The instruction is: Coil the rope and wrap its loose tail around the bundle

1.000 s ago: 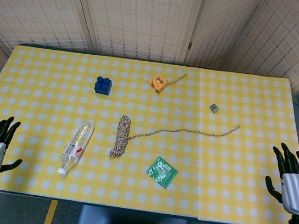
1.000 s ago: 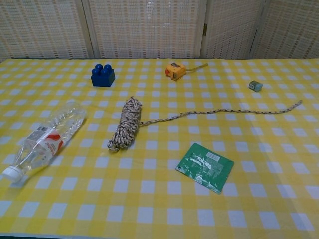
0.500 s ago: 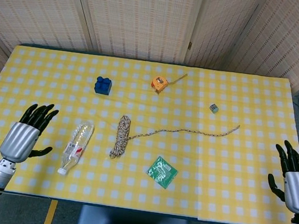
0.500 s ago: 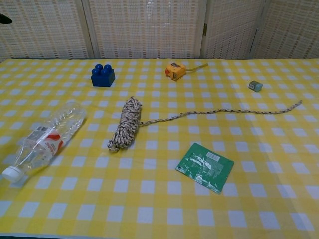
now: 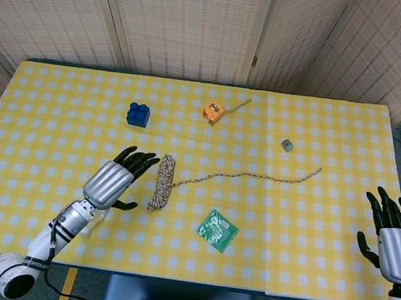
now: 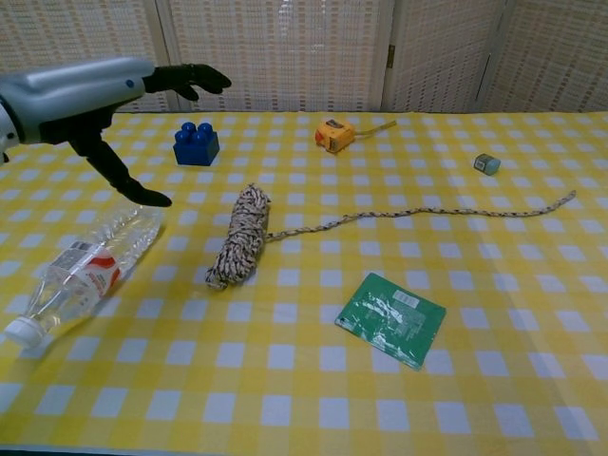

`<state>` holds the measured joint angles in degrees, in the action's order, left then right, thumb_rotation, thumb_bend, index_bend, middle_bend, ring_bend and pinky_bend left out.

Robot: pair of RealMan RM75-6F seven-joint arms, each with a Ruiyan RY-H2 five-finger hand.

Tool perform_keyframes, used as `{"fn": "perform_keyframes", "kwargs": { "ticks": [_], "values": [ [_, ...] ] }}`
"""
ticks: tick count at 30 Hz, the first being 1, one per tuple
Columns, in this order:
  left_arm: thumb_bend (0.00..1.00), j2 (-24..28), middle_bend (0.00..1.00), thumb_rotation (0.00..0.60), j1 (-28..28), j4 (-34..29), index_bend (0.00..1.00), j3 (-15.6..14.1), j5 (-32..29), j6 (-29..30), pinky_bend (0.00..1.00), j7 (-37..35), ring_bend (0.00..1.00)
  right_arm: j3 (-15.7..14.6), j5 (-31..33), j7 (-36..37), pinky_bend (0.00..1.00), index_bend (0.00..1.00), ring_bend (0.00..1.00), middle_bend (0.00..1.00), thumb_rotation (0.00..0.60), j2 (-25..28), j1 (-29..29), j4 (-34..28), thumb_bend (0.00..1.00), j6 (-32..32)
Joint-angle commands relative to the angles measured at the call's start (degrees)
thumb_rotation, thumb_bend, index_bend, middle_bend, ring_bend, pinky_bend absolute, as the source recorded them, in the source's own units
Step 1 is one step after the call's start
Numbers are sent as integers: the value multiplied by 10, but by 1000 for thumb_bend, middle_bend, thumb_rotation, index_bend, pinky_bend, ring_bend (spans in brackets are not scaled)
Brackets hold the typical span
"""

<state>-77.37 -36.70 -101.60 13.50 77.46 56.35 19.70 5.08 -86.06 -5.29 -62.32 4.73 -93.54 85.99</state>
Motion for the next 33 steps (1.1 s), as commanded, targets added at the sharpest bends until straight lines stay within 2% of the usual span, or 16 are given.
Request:
{"fn": "perform_keyframes", "kwargs": {
  "ticks": [1, 5, 11, 17, 23, 33],
  "values": [
    [157, -51, 118, 600, -35, 30, 67, 8, -52, -26, 128, 38, 158, 0, 1, 0, 0, 0, 111, 28, 600, 0, 0, 0, 430, -1],
    [158, -100, 128, 600, -60, 61, 66, 11, -98, -31, 164, 65, 179, 0, 2, 0, 0, 0, 111, 28, 600, 0, 1, 0, 430, -2],
    [158, -165, 128, 600, -86, 114, 61, 16, -164, -30, 166, 79, 172, -1, 4, -2, 0, 0, 111, 28, 600, 1, 1, -2, 431, -3],
    [157, -215, 128, 600, -102, 169, 53, 10, -178, -19, 159, 83, 149, -1, 5, -3, 0, 0, 111, 28, 600, 2, 1, -4, 430, -5],
    [158, -274, 128, 600, -121, 250, 49, 17, -199, -12, 156, 86, 137, -2, 5, -3, 0, 0, 112, 28, 600, 4, 2, -7, 430, -7],
    [158, -316, 111, 600, -128, 331, 30, 21, -264, -4, 128, 132, 110, -3, 8, -1, 0, 0, 112, 28, 600, 5, 0, -4, 429, -6]
  ]
}}
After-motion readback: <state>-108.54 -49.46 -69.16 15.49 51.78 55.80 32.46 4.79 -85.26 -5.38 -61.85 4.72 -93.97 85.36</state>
